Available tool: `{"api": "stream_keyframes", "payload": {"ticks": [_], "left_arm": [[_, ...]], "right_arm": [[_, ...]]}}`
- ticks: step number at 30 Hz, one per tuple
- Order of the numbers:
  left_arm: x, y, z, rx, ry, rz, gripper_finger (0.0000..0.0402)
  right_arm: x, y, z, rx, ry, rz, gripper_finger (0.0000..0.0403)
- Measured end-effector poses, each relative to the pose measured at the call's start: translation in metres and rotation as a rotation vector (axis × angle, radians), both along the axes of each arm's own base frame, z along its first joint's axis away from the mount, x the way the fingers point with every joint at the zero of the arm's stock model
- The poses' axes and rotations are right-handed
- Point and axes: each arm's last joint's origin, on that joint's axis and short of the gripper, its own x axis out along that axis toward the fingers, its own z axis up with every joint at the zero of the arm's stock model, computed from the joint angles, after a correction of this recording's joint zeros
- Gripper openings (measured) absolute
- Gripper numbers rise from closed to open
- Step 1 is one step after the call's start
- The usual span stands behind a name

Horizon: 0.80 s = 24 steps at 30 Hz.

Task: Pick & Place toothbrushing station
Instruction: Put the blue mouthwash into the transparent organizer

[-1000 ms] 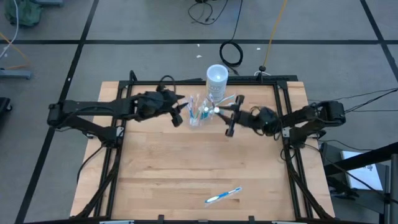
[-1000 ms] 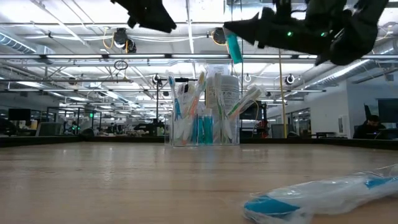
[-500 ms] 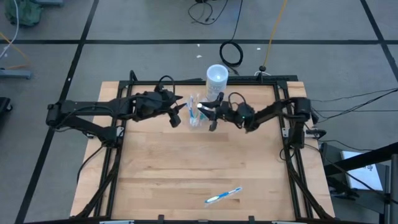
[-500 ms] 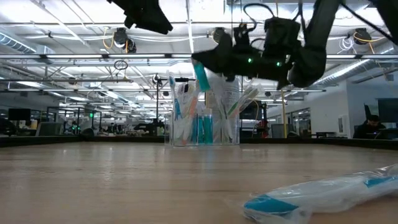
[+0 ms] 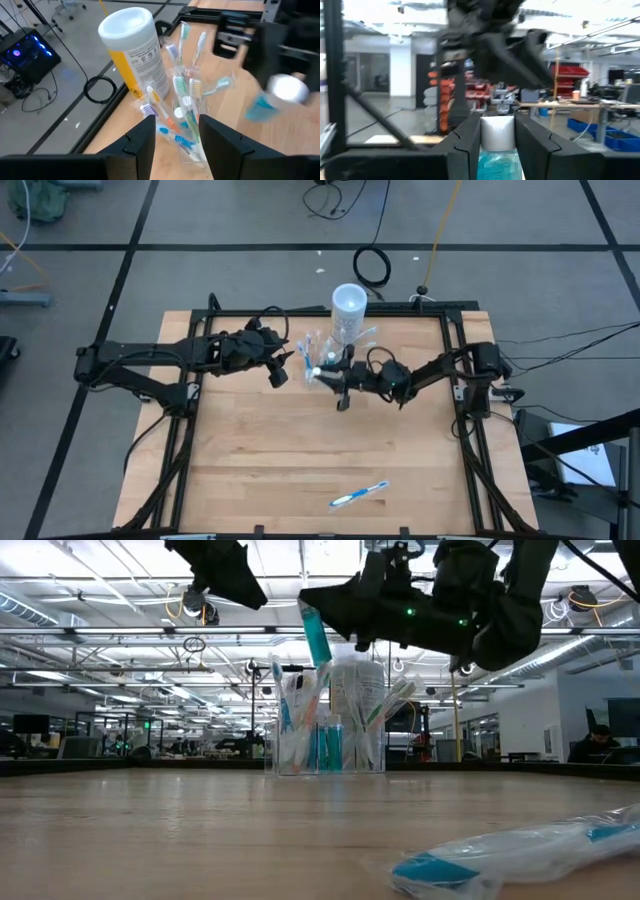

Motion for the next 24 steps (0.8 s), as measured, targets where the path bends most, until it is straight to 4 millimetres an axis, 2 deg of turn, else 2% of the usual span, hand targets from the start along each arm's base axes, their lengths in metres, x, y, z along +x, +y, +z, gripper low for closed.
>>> {"api": "stream_keyframes", "payload": {"ticks": [4, 7, 9, 12, 15, 21, 24], "left_arm": [[0.000, 0.000, 0.000, 0.001, -0.002, 0.000, 0.0157], [0.000, 0.000, 0.000, 0.001, -0.002, -0.001, 0.0157], [0.000, -0.001, 0.000, 0.001, -0.002, -0.004, 0.0157], [0.001, -0.003, 0.000, 0.001, -0.002, -0.012, 0.0157], [0.001, -0.005, 0.000, 0.004, -0.002, -0.023, 0.0157], [0.001, -0.011, 0.000, 0.002, -0.003, -0.042, 0.0157], [0.002, -0.013, 0.000, 0.001, -0.004, -0.049, 0.0157]], "right_arm": [[0.003, 0.014, -0.006, -0.002, 0.063, 0.021, 0.0091], [0.005, 0.015, -0.015, -0.007, 0.168, -0.120, 0.0091], [0.005, 0.010, -0.022, -0.017, 0.242, -0.251, 0.0091], [0.003, 0.003, -0.021, -0.081, 0.256, -0.362, 0.0091], [0.003, -0.005, -0.020, -0.112, 0.259, -0.393, 0.0091], [-0.003, -0.032, -0.014, -0.091, 0.203, -0.530, 0.0091], [-0.005, -0.041, -0.014, -0.033, 0.188, -0.534, 0.0091]]}}
